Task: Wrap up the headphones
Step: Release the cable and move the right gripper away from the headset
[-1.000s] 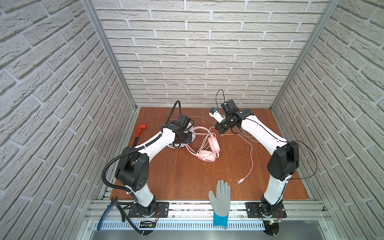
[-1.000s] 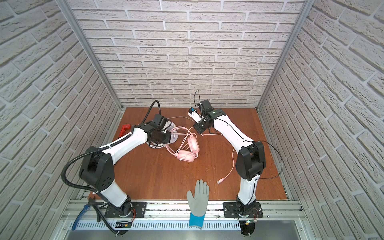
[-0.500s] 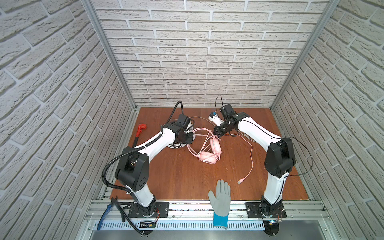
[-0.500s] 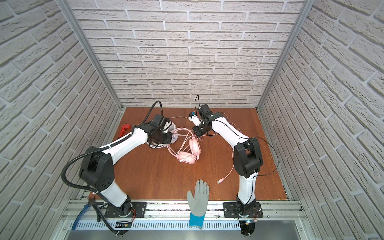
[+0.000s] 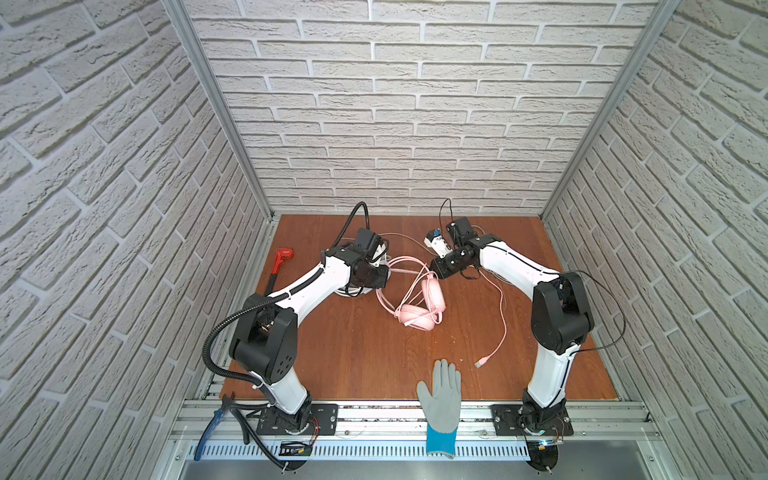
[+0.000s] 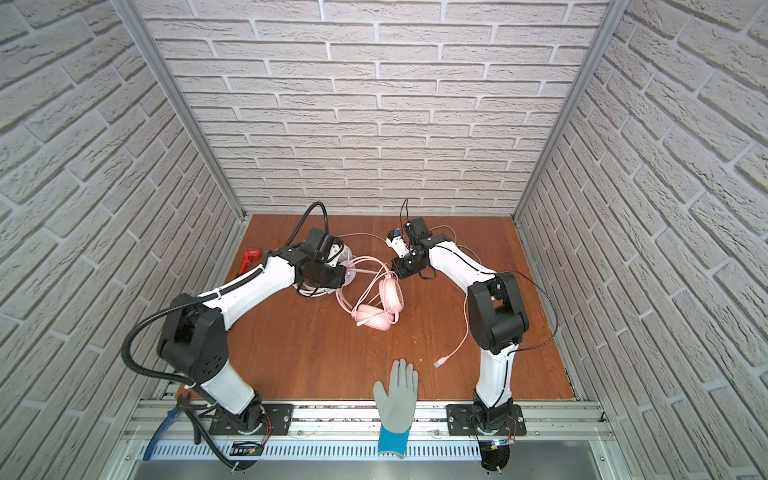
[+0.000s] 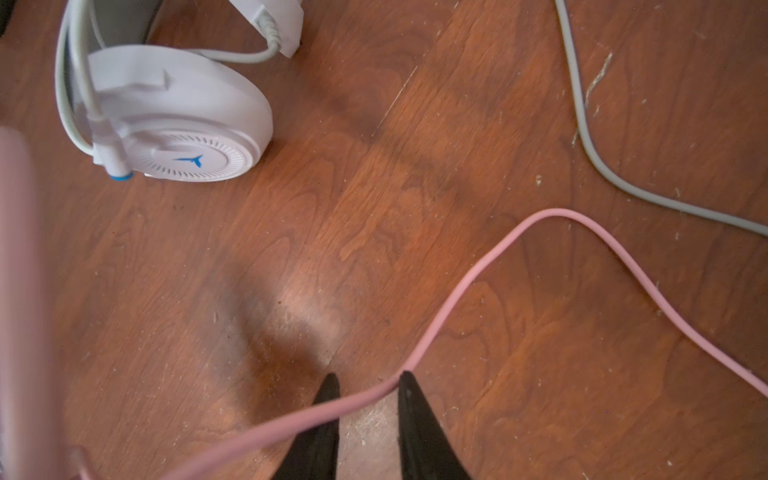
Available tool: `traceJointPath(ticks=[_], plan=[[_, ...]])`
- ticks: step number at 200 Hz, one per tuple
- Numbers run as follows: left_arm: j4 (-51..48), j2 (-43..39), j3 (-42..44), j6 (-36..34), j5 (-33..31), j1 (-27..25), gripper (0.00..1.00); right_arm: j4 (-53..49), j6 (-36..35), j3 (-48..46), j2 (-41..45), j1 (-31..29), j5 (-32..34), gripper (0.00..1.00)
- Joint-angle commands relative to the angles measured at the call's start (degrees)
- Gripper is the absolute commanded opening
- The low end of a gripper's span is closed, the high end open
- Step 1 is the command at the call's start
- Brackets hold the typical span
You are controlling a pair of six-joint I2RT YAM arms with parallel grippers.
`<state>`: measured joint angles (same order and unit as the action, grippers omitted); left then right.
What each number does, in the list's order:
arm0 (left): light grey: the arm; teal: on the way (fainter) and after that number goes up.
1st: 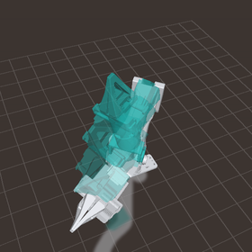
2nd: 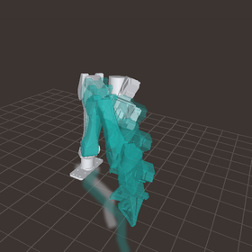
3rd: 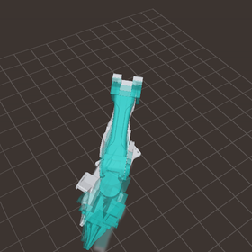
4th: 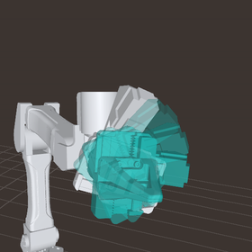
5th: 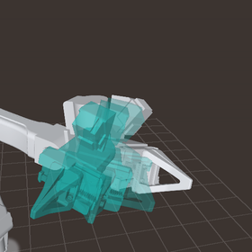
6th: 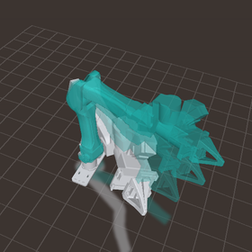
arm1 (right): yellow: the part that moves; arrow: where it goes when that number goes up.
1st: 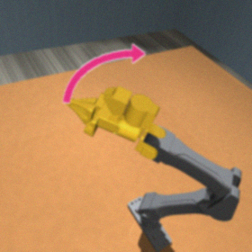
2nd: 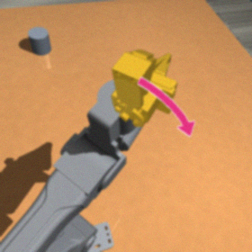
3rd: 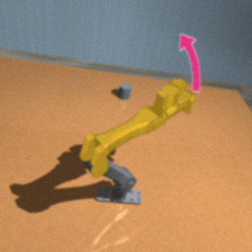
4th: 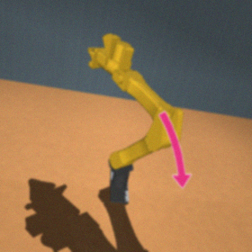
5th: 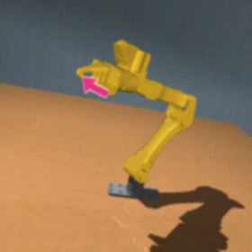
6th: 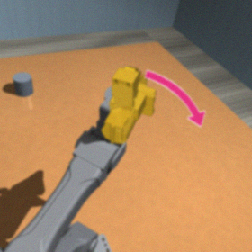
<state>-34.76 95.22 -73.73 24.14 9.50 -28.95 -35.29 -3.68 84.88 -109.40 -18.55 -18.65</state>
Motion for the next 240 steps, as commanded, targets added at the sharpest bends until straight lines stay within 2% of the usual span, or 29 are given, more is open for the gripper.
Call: traceJointPath(ticks=[1,36,68,88,104,126,148,240], plan=[[1.7,-2.9,-0.5,-1.5,4.4,-0.2,0.00,4.7,0.9,-2.4,4.4,1.0,-1.7,0.34],[-0.5,-3.4,-1.9,-4.5,6.7,0.1,0.00,8.7,2.7,-7.5,8.3,4.0,-2.4,0.44],[-4.7,-3.8,-3.6,-7.2,6.3,0.6,0.00,13.9,5.9,-12.9,12.0,7.8,-5.8,0.50],[-4.4,-4.6,-3.7,-7.5,6.9,0.8,0.00,14.5,5.0,-13.3,11.9,8.6,-8.5,0.52],[-4.3,-5.0,-3.7,-7.6,6.9,1.2,0.00,16.6,4.5,-14.1,11.5,8.5,-11.7,0.54],[-4.0,-5.4,-3.3,-7.2,7.0,1.9,0.00,25.5,5.1,-18.5,12.3,8.6,-19.3,0.60],[-4.0,-5.4,-3.5,-7.0,6.8,2.6,0.00,33.8,7.4,-22.6,13.5,8.4,-23.6,0.62],[-4.9,-4.7,-3.9,-7.4,7.3,4.6,0.00,38.4,7.7,-31.8,21.8,8.3,-23.5,0.67]])
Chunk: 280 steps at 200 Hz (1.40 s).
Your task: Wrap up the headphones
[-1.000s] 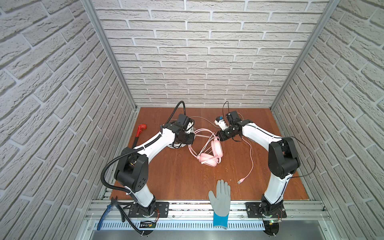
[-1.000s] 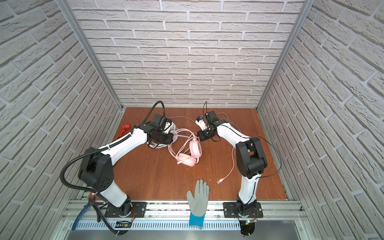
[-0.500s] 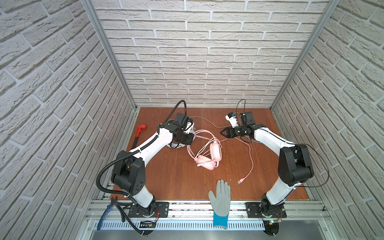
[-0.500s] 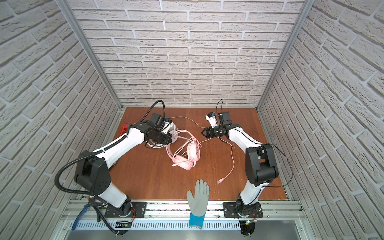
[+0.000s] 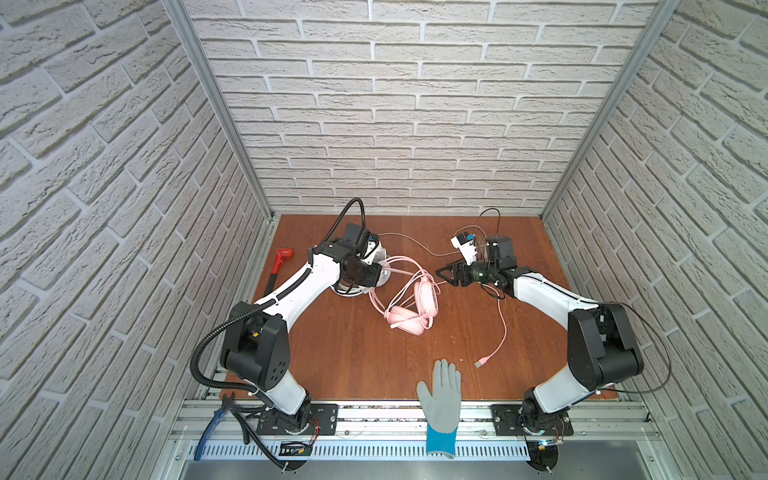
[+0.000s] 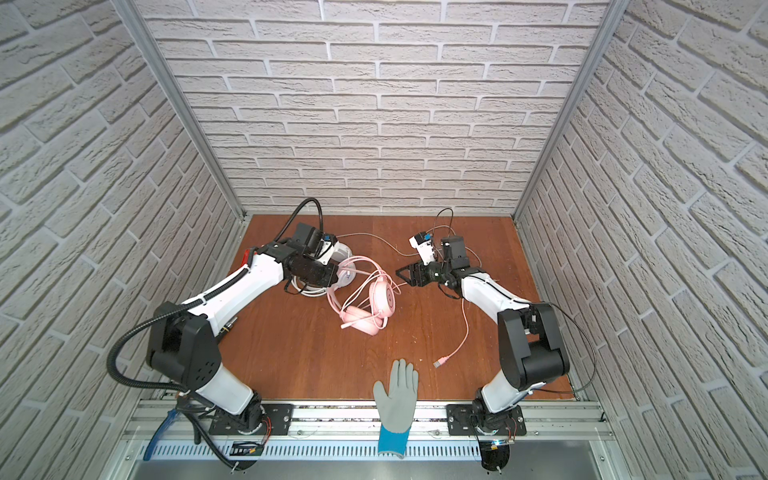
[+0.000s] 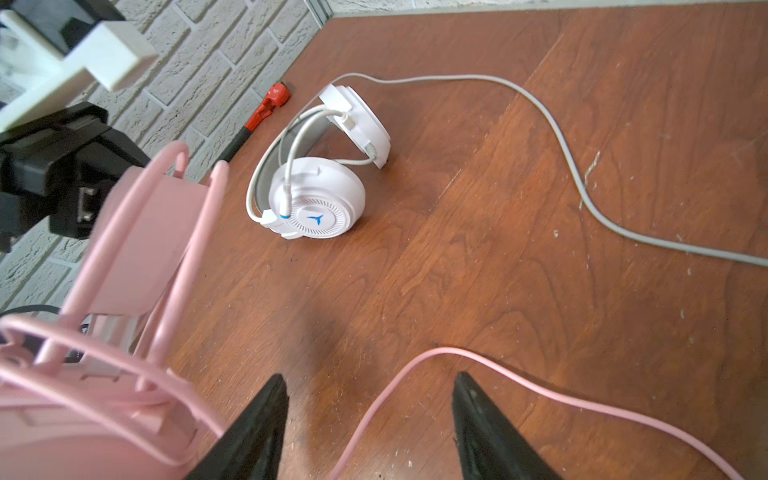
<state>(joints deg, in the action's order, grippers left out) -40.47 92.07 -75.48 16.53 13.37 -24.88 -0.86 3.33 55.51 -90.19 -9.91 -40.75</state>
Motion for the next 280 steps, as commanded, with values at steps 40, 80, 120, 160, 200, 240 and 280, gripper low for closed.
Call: traceJointPath(ticks=[40,80,120,160,200,240,280], plan=[[1.0,-1.1,-2.3,0.0,3.8,0.9,0.00,4.6,0.9,-5.8,3.5,-1.8,-0.9,0.67],[0.9,-0.9,-2.5,-0.1,4.0,0.8,0.00,6.6,2.1,-5.9,1.6,-3.8,-0.2,0.65],[1.0,-1.2,-2.2,0.1,4.2,0.9,0.00,8.1,3.2,-5.2,-1.6,-5.0,0.3,0.64],[1.0,-1.7,-1.9,0.2,5.4,0.9,0.00,14.1,7.0,-5.9,-4.3,-5.3,2.1,0.60],[1.6,-3.1,-1.4,1.6,5.7,0.9,0.00,24.1,12.2,-4.6,-10.5,-5.4,0.4,0.57],[2.4,-4.1,-0.6,2.6,6.8,1.0,0.00,29.9,13.6,-4.7,-12.4,-5.3,1.7,0.58],[3.1,-3.4,-0.7,3.1,7.7,1.0,0.00,36.2,15.2,-5.4,-13.4,-5.5,2.3,0.58]])
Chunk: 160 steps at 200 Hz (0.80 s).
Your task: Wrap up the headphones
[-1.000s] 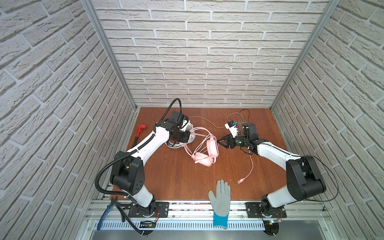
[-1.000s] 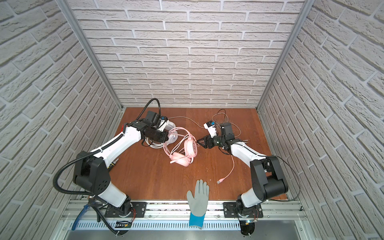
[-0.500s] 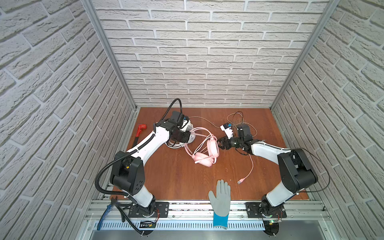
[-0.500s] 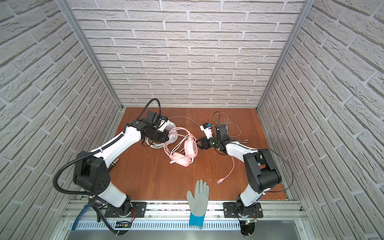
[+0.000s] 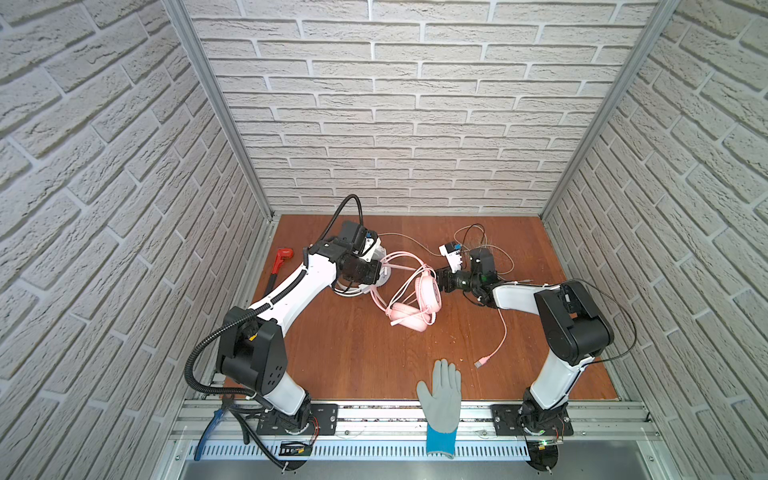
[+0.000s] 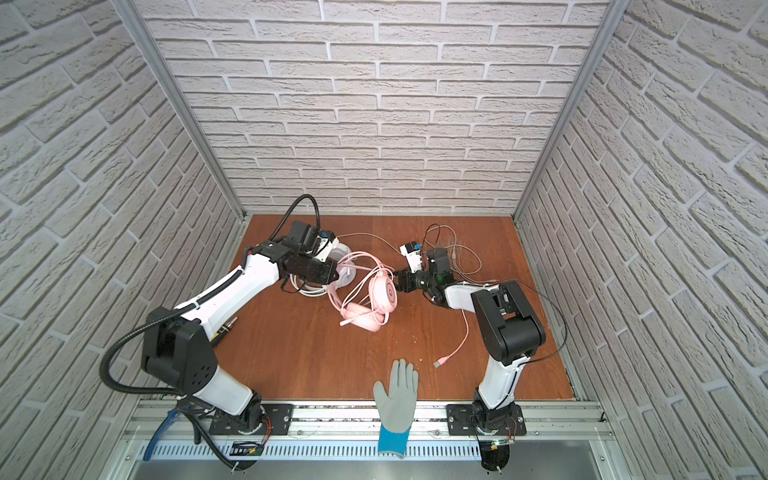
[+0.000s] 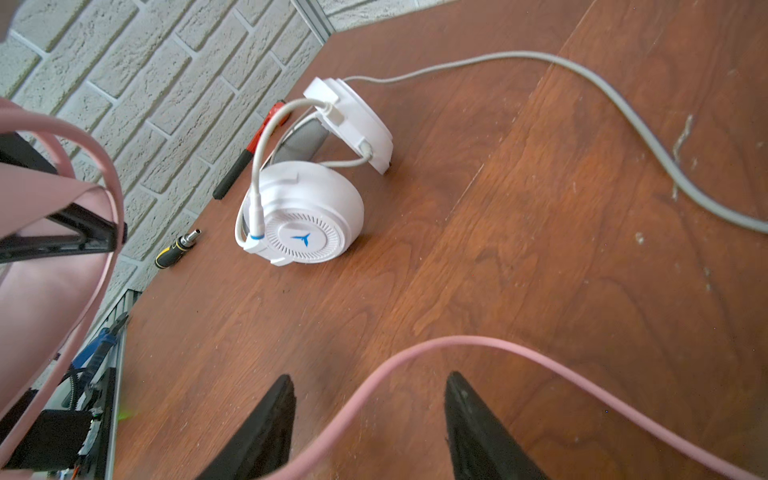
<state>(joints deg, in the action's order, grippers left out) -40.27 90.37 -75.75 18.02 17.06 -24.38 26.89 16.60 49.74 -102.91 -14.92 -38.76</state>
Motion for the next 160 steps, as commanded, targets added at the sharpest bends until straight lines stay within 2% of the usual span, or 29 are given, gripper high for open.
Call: traceJointPath(ticks=[1,16,43,84,105,134,160], plan=[[2.9,-1.7,-0.5,1.6,4.0,0.5,0.00,8.7,2.0,0.4,-0.8,-0.5,0.4,0.58],[3.6,-1.7,-0.5,2.1,4.6,0.6,0.00,10.3,3.0,0.8,-2.3,-0.6,-0.5,0.53],[3.9,-2.1,-0.8,2.5,5.1,0.7,0.00,13.0,4.5,1.0,-4.3,-0.6,-1.2,0.33],[4.5,-3.3,-0.7,3.2,6.6,1.4,0.00,9.7,2.8,2.8,-5.5,-0.5,-0.3,0.17],[4.7,-3.5,-0.9,3.5,6.9,1.6,0.00,7.5,1.7,3.7,-5.7,-0.6,0.7,0.19],[4.9,-3.7,-0.9,3.7,7.2,1.7,0.00,0.4,-1.5,5.3,-5.1,-0.6,5.0,0.38],[4.5,-3.9,-0.9,3.5,6.9,2.0,0.00,-15.5,-7.1,8.9,-2.8,-0.5,12.5,0.44]])
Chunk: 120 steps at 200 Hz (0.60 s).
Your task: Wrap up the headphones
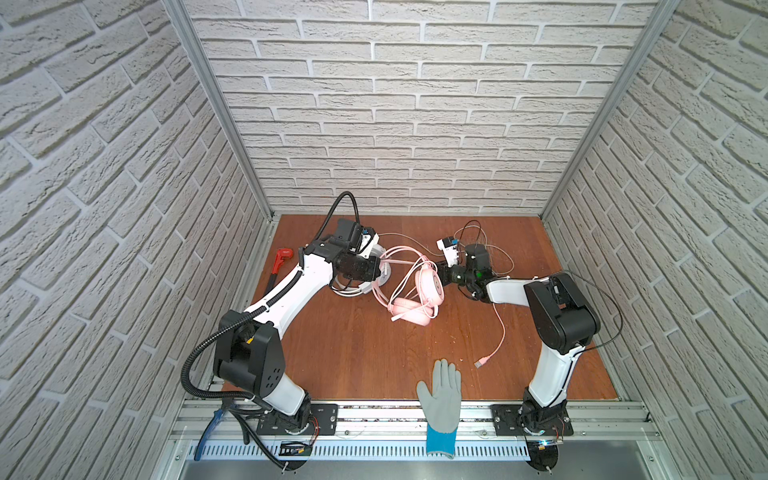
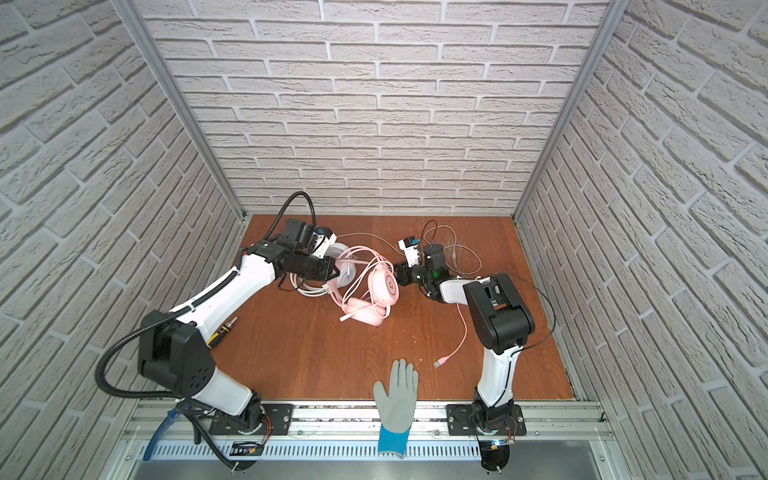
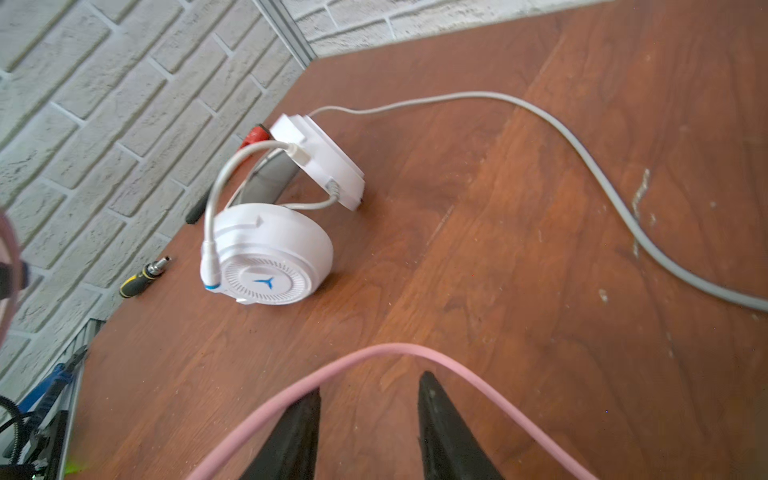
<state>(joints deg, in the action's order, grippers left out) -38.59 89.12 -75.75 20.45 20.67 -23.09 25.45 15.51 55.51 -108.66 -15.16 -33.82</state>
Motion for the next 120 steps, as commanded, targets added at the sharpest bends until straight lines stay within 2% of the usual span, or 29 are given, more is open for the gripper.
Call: traceJointPath(ticks=[1,19,44,79,120], plan=[[2.9,-2.7,-0.9,1.1,3.3,0.7,0.00,-14.0,-6.0,3.1,3.0,-0.2,7.5,0.44],[2.8,-2.9,-0.6,1.1,3.1,1.1,0.00,-25.6,-8.8,5.9,4.9,0.3,13.7,0.44],[3.3,-3.2,0.1,1.3,3.1,1.3,0.00,-36.4,-9.8,7.8,7.5,1.7,20.6,0.45],[3.9,-3.1,0.6,1.3,3.2,1.5,0.00,-50.1,-10.9,13.0,7.9,3.5,26.2,0.46],[4.5,-3.1,1.1,1.4,3.4,1.7,0.00,-59.8,-8.4,17.3,6.3,6.3,32.9,0.46]])
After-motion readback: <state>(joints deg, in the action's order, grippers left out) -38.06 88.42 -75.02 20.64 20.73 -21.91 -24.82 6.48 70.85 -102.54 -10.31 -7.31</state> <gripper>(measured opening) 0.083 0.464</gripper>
